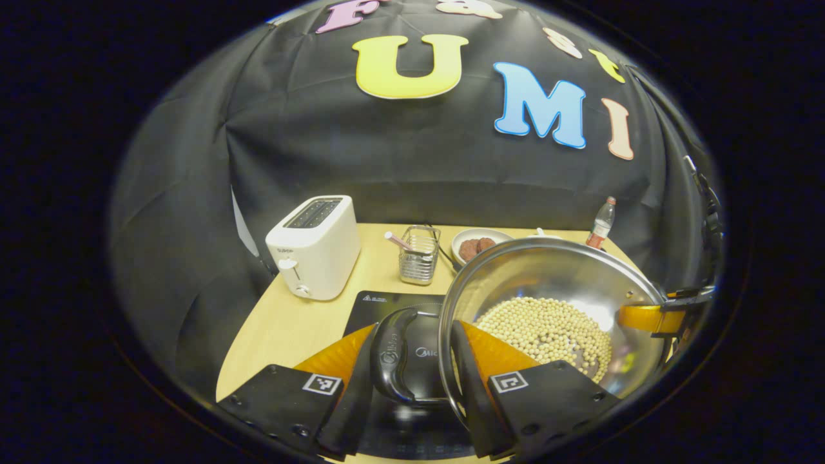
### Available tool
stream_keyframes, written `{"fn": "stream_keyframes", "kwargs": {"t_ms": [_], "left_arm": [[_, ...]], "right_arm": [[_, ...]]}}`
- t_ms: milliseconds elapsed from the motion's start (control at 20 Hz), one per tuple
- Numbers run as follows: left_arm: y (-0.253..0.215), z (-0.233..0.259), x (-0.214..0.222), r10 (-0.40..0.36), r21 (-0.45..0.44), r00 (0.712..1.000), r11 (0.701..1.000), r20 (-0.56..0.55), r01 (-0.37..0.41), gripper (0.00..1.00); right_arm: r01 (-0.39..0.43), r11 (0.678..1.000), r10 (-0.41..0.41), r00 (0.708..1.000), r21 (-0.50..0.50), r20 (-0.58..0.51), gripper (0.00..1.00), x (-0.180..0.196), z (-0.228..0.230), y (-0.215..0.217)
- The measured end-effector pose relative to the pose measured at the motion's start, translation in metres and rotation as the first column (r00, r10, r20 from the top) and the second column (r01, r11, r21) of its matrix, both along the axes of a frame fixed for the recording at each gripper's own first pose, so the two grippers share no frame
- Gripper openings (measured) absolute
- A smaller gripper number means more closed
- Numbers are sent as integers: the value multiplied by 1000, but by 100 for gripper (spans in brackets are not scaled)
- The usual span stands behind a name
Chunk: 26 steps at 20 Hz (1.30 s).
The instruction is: First push the handle of the pot to place it horizontally, then grasp the pot with both hands and set it on the induction cooktop.
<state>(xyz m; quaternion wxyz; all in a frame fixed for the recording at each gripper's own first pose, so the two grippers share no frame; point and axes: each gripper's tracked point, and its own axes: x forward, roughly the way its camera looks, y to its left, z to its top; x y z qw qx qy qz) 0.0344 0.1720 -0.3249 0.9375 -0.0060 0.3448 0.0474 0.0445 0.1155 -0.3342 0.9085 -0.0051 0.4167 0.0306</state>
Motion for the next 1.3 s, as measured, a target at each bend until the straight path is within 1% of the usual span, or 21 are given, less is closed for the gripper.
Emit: {"fn": "stream_keyframes", "kwargs": {"t_ms": [50,100,150,350,400,450,500,550,600,650,700,750,850,950,1200,1250,1300], "left_arm": [[4,1,0,4,-1,1000,1000,0,-4,69],[9,-1,1,4,4,1000,1000,-2,-4,66],[15,-3,3,6,5,1000,1000,-2,-6,69],[40,-10,7,11,1,1000,1000,-9,-11,69],[47,-11,8,6,7,1000,1000,-10,-6,66],[52,-13,10,2,12,1000,1000,-10,-2,66],[58,-14,14,-1,14,1000,1000,-11,1,66],[62,-15,16,-3,15,1000,1000,-10,3,66],[68,-16,19,-4,17,1000,1000,-11,4,69],[72,-18,20,-4,16,1000,1000,-12,4,66],[75,-20,22,-1,14,1000,1000,-14,1,66],[80,-25,23,0,12,1000,1000,-18,0,69],[86,-29,26,-3,8,1000,1000,-22,3,72],[93,-36,32,-3,3,1000,1000,-24,3,66],[108,-53,36,-5,0,999,1000,-45,5,66],[109,-55,37,-7,2,999,1000,-46,7,67],[111,-57,38,-8,3,999,1000,-48,9,72]], "right_arm": [[2,1000,-2,1000,1,-5,70,0,-3,5],[3,1000,-3,1000,3,-10,70,1,-4,10],[1,1000,-1,1000,3,-12,70,1,-6,15],[-22,1000,22,1000,-3,-20,70,5,-15,38],[-25,1000,25,999,0,-26,70,6,-18,44],[-27,1000,27,999,4,-35,65,7,-21,49],[-27,1000,27,999,8,-41,70,8,-24,54],[-25,1000,26,999,11,-43,71,8,-26,59],[-26,1000,26,999,12,-46,71,10,-28,63],[-24,1000,25,999,12,-48,71,11,-30,67],[-25,1000,26,998,11,-54,71,12,-32,70],[-24,1000,25,998,10,-58,71,14,-35,73],[-21,1000,21,998,6,-64,71,18,-39,78],[-21,1000,22,997,7,-69,71,23,-44,84],[-15,1000,16,995,9,-93,71,28,-61,96],[-11,1000,12,995,10,-98,71,28,-64,97],[-12,1000,12,995,9,-101,71,29,-66,98]]}}
